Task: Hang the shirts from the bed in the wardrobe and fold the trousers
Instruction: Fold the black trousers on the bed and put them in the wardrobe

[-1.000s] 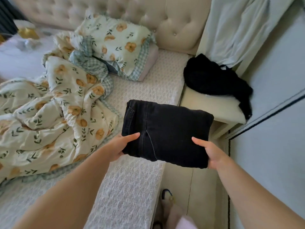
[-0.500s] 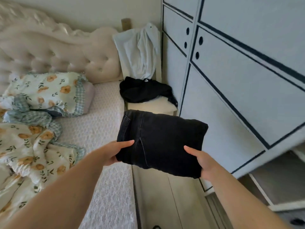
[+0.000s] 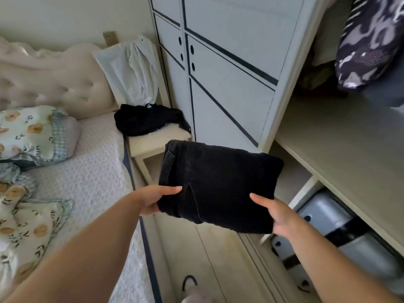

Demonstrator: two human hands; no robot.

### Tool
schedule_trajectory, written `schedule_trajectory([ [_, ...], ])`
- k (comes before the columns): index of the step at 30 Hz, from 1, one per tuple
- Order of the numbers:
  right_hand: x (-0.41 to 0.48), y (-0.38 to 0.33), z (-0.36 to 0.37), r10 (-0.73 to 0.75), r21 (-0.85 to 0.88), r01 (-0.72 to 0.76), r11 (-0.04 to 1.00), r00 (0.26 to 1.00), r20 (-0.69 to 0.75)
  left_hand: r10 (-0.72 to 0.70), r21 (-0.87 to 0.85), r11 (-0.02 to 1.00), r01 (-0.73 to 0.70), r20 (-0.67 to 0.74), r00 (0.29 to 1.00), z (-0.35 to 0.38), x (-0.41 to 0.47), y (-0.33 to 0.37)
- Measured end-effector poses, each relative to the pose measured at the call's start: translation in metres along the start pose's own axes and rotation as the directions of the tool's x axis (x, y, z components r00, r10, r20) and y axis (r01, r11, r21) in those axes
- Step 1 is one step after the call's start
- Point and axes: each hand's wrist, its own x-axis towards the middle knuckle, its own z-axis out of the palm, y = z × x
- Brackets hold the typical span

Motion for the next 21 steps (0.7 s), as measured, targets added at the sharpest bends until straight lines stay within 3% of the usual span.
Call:
schedule_trajectory([
  [10,-0.095,-0.008,-0.088,-0.208,0.125,0.231,0.965,0.962,-0.177,0.128,0.152,0.976,-0.154,0.166,0.978,0.13,0.003,0.028],
  [16,-0.156,-0.017,-0.139,-0.259,0.217,0.372,0.903,0.871,-0.416,0.181,0.222,0.94,-0.261,0.323,0.929,0.227,0.009,0.059],
  [21,-0.194,-0.03,-0.177,-0.273,0.227,0.476,0.85,0.765,-0.584,0.147,0.294,0.911,-0.288,0.42,0.895,0.297,0.031,0.089],
])
